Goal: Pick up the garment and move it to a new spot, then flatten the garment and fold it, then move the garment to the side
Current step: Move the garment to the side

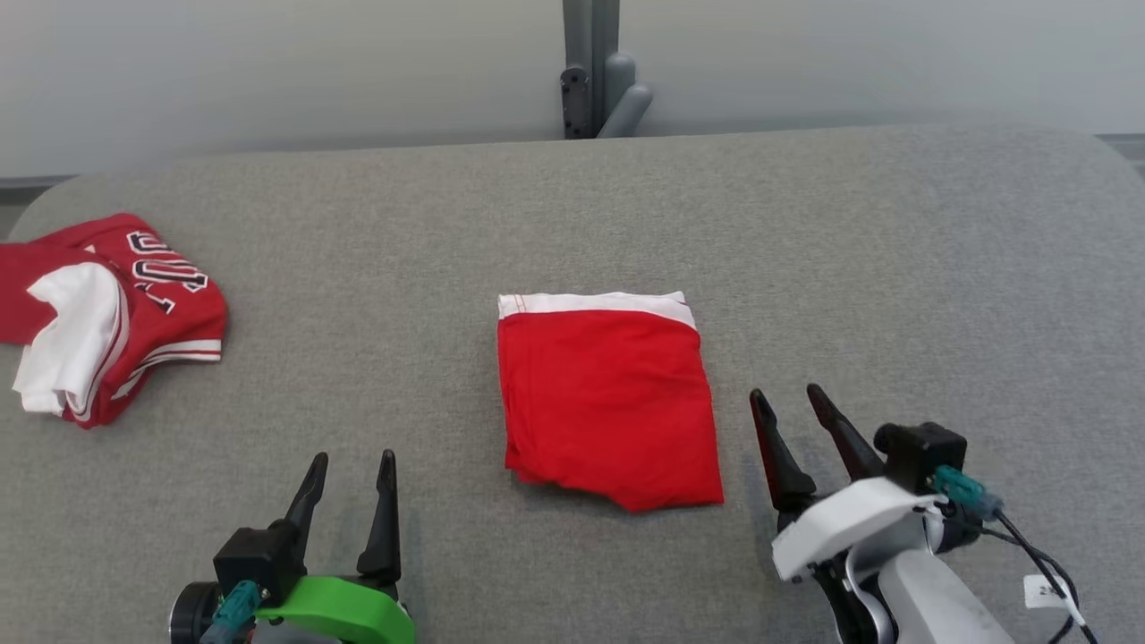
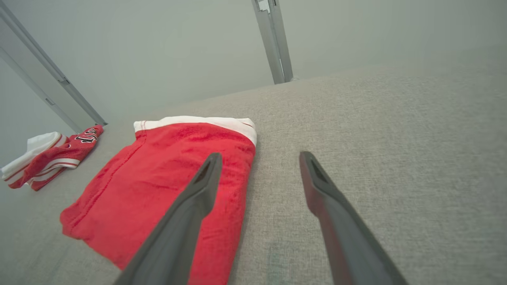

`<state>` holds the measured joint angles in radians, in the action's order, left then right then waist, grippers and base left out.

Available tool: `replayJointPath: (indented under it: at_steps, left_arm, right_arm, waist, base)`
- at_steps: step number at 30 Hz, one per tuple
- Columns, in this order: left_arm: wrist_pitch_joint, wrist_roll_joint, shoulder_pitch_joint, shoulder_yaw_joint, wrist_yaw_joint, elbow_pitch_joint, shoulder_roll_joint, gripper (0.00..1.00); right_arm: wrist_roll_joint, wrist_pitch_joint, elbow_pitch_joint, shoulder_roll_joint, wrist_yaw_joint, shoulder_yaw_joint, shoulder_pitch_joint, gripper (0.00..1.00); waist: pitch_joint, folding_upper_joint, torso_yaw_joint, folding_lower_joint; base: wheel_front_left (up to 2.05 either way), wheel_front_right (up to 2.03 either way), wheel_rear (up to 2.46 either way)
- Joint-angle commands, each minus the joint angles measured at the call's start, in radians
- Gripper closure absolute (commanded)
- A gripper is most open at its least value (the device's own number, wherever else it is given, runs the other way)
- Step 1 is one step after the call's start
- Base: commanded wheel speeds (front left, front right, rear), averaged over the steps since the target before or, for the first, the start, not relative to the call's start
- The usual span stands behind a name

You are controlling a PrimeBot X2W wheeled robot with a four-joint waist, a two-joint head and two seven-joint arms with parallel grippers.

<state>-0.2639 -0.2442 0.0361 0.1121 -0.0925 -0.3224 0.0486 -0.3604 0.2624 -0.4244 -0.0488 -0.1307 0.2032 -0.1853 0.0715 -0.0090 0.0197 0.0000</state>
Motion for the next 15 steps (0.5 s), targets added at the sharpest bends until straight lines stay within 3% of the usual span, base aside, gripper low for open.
replayJointPath:
  at_steps: [1, 6, 10, 14, 15]
  left_arm:
    - [-0.001, -0.003, 0.022, 0.006, -0.003, 0.003, 0.004, 0.0]
    - [-0.001, -0.029, 0.043, 0.027, -0.008, -0.006, 0.003, 0.0]
    - [-0.001, -0.028, 0.05, 0.026, -0.01, -0.009, 0.003, 0.0]
    - [-0.001, -0.026, 0.054, 0.024, -0.013, -0.009, 0.003, 0.0]
    - [-0.001, -0.024, 0.054, 0.021, -0.014, -0.009, 0.003, 0.0]
  right_arm:
    - [-0.014, 0.003, -0.025, -0.004, 0.0, 0.014, -0.038, 0.0]
    - [-0.025, 0.001, -0.224, -0.005, 0.0, 0.061, -0.186, 0.0]
    - [-0.028, 0.001, -0.377, -0.005, 0.0, 0.024, -0.252, 0.0]
    - [-0.112, -0.005, -0.469, -0.001, 0.0, 0.072, -0.289, 0.0]
    - [-0.131, -0.006, -0.481, -0.002, 0.0, 0.089, -0.291, 0.22]
  waist:
    - [0.07, 0.009, 0.072, 0.0]
    - [0.11, 0.009, 0.146, 0.0]
    - [0.124, 0.009, 0.188, 0.0]
    - [0.128, 0.009, 0.205, 0.0]
    - [0.128, 0.009, 0.204, 0.0]
  base:
    - [0.0, 0.0, 0.0]
    - [0.0, 0.0, 0.0]
    - [0.0, 0.0, 0.0]
    - [0.0, 0.0, 0.0]
    - [0.0, 0.0, 0.0]
